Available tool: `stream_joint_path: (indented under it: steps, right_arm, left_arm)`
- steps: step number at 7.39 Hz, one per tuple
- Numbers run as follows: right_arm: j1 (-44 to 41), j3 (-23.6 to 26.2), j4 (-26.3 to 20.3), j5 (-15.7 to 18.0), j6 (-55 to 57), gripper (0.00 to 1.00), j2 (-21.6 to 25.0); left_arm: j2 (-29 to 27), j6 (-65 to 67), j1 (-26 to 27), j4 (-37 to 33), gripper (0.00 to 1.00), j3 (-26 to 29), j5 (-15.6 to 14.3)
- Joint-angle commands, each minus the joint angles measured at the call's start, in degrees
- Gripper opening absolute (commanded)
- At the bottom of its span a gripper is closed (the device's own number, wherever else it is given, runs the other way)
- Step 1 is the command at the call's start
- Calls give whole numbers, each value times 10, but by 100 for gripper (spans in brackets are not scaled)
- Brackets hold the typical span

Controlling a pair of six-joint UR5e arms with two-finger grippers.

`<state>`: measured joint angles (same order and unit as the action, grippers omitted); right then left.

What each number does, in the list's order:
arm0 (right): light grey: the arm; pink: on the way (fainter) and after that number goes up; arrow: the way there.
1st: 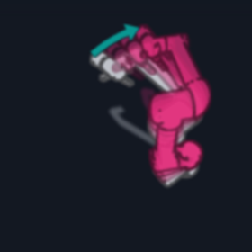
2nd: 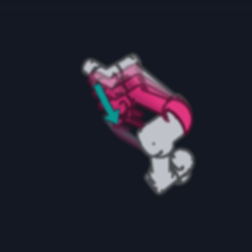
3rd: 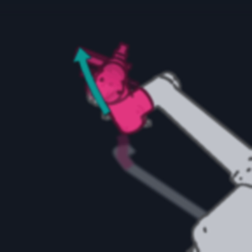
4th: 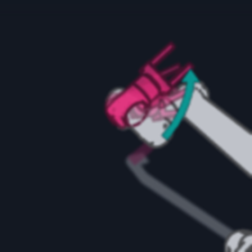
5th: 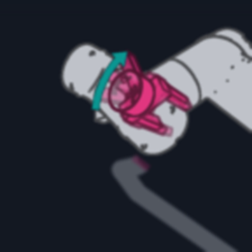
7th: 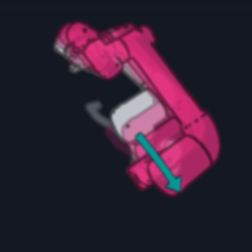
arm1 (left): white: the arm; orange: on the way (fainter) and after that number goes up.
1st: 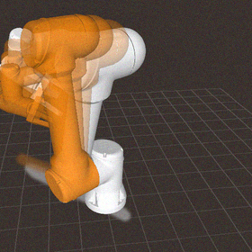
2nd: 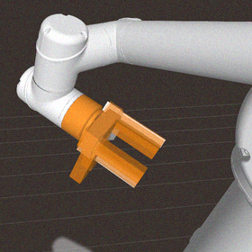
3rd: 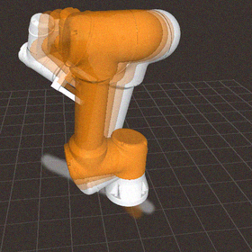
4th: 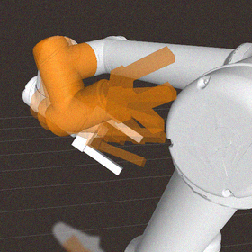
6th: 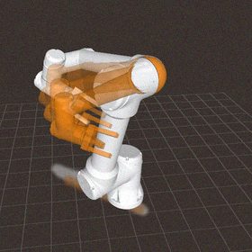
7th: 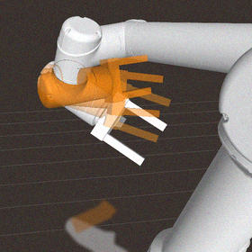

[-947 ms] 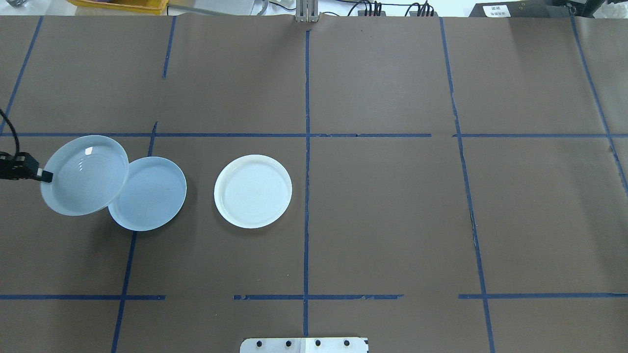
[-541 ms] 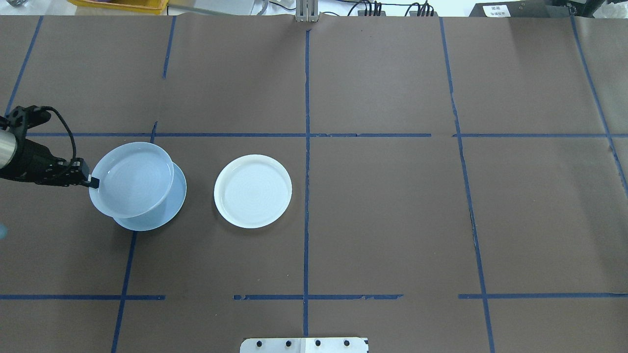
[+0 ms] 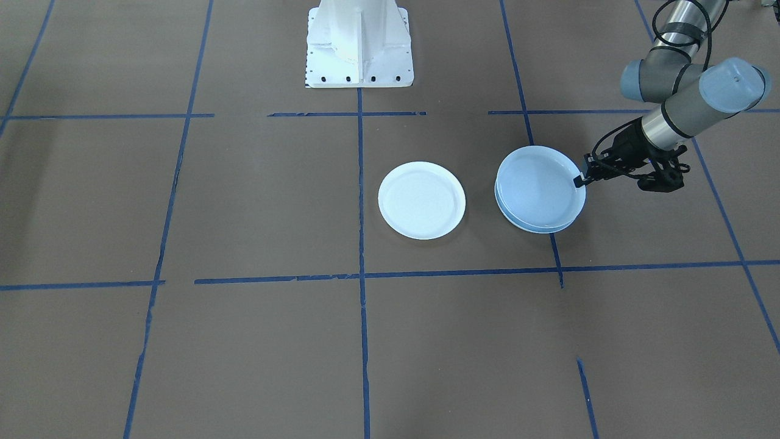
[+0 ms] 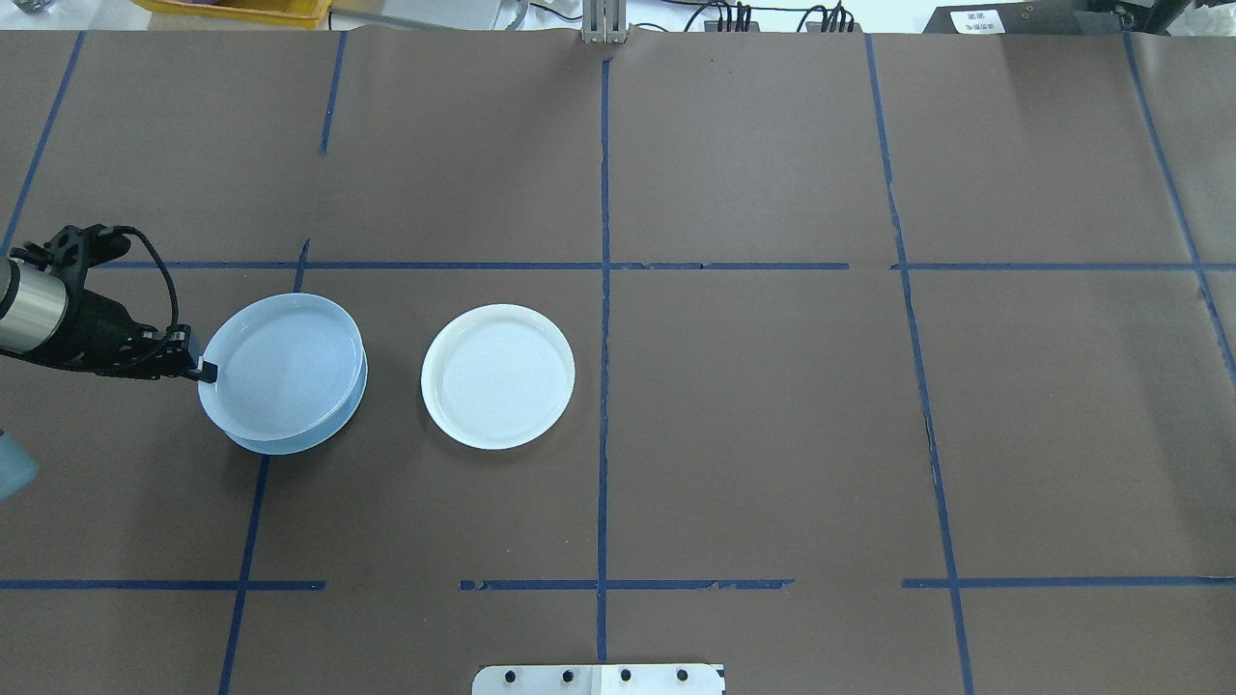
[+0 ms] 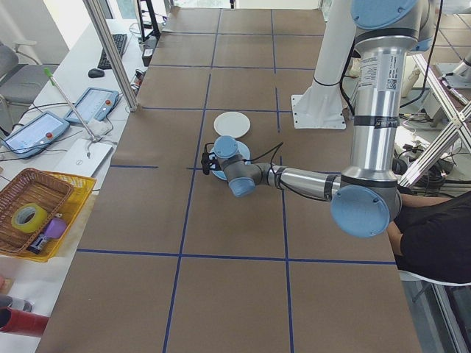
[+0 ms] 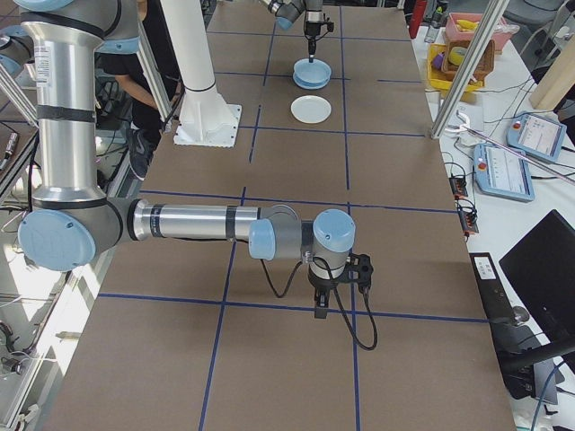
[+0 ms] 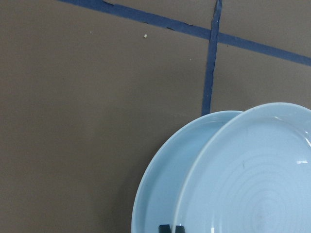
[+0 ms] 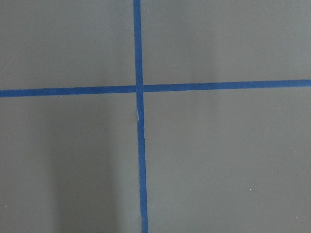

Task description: Stack plate in center

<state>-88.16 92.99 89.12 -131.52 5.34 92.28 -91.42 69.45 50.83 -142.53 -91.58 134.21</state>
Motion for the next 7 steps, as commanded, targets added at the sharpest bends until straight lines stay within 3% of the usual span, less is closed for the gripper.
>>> stream_joint_path:
  steps: [1, 3, 4, 6, 7]
  right_arm:
    - [0, 0, 0, 0, -1, 100, 0]
    - [0, 0, 0, -1, 0, 100, 0]
    - [0, 0, 0, 0, -1, 100, 0]
    - [0, 0, 0, -1, 0, 100, 0]
    - [0, 0, 0, 0, 0, 100, 0]
  left_arm:
    - [-2, -1, 6, 1, 100, -19, 32]
    - [-2, -1, 31, 4, 100, -29, 86]
    - [-2, 0, 31, 5, 100, -42, 92]
    - [-18, 6, 25, 87, 100, -96, 74]
    - [-50, 6, 5, 160, 100, -132, 40]
